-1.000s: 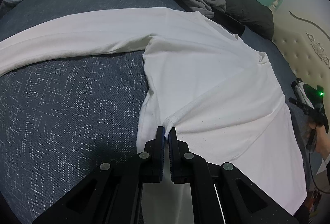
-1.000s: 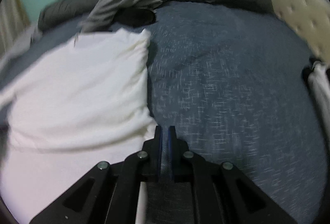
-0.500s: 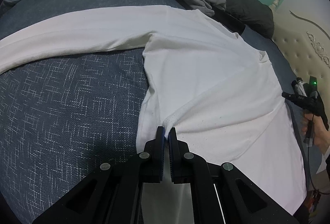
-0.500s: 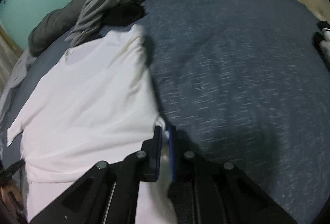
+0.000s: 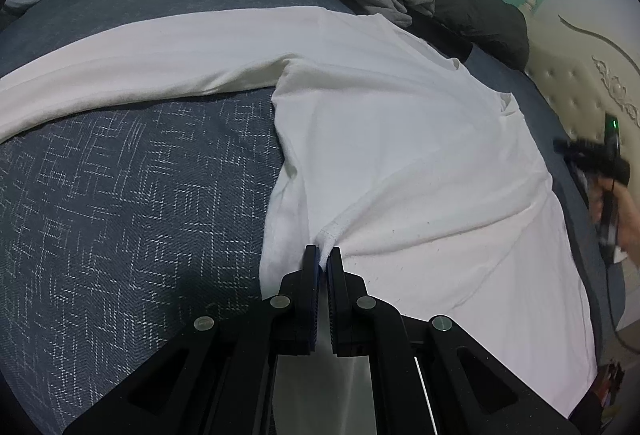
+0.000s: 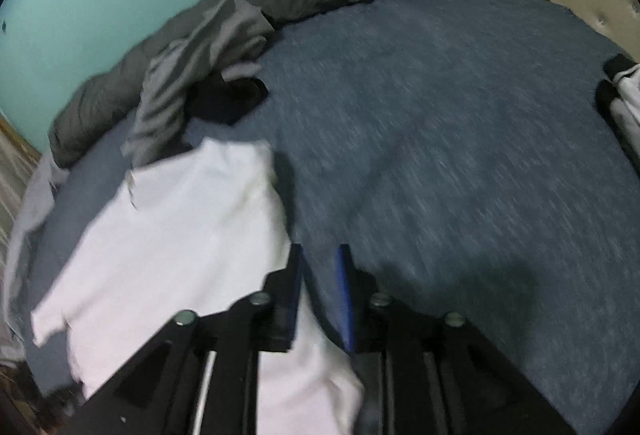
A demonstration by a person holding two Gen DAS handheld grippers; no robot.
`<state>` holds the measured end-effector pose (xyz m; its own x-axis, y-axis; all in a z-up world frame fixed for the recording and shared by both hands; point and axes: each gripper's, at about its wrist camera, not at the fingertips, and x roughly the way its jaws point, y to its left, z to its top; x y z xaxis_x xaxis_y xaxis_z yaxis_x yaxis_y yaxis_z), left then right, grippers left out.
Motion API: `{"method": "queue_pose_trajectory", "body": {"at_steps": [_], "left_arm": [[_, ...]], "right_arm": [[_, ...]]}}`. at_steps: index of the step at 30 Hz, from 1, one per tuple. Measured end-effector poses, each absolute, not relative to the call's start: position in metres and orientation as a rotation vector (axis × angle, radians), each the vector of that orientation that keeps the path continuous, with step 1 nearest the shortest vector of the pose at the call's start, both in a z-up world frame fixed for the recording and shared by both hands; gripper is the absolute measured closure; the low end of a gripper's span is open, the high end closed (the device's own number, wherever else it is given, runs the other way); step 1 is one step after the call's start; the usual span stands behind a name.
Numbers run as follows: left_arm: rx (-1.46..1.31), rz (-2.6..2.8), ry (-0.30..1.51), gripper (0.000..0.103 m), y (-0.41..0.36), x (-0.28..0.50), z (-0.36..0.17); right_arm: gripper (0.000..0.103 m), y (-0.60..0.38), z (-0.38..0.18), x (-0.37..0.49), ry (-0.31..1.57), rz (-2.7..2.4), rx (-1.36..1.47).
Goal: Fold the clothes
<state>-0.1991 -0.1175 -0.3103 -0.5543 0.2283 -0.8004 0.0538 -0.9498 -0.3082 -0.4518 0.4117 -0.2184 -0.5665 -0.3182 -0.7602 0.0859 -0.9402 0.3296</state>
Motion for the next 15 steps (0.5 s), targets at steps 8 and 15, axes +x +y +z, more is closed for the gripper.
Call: {"method": "queue_pose_trajectory", "body": {"at_steps": [8, 15], "left_arm": [[-1.439, 2.629, -0.445, 0.099, -0.115, -0.202, -0.315], [-1.434, 2.619, -0.443, 0.099, -0.117, -0.202, -0.315]], "right_arm": [[0.067, 0.369, -0.214, -0.511, -0.487, -2.527, 1.396], [0.067, 0.348, -0.239, -0.533, -0.575, -2.473, 1.497]]}}
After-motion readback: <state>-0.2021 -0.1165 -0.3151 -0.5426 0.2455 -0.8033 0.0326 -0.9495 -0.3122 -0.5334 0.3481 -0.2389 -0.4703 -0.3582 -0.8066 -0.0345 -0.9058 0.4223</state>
